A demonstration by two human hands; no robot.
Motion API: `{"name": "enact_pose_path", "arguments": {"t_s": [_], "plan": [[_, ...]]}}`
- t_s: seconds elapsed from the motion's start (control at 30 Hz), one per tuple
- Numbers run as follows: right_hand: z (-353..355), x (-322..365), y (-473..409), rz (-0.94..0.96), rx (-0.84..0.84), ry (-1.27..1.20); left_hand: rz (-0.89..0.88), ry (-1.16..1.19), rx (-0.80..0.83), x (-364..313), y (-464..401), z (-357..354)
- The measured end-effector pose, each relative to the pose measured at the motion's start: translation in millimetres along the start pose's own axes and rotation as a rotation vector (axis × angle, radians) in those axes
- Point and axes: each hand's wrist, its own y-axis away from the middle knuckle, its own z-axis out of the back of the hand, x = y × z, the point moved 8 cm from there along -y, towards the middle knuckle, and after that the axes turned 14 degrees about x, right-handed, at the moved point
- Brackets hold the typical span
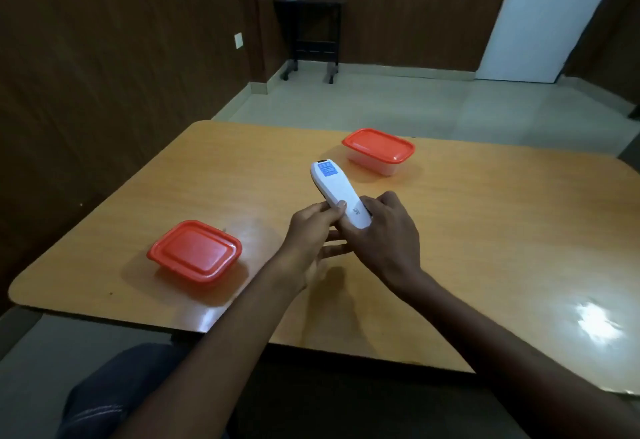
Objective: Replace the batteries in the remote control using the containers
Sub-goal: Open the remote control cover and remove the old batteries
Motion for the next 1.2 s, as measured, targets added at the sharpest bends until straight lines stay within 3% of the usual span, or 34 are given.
{"name": "enact_pose_path", "arguments": {"t_s": [0.1, 0.23, 0.33, 0.5, 0.77, 1.2], "plan": [[13.9, -15.5, 25.9, -0.023, 0.012, -0.079, -0.013, 0.090, 0.043, 6.0, 1.3, -26.6], [16.7, -51.7, 35.2, -0.143, 0.184, -0.498, 0.034, 0.093, 0.133, 16.1, -1.4, -55.6], [18.5, -66.1, 38.0, -0.218, 0.238, -0.641, 0.038, 0.055, 0.200, 17.4, -1.7, -70.5], [25.0, -73.6, 38.8, -0.193, 0.233, -0.653, -0.010, -0.008, 0.245, 20.9, -6.3, -81.5], [19.3, -62.8, 26.9, -0.156, 0.260, -0.775, -0.190, 0.026, 0.072, 18.9, -13.0, -73.8], [17.9, -62.8, 27.8, -0.150, 0.190, -0.743, -0.160, 0.149, 0.023, 25.6, -15.9, -71.6]]}}
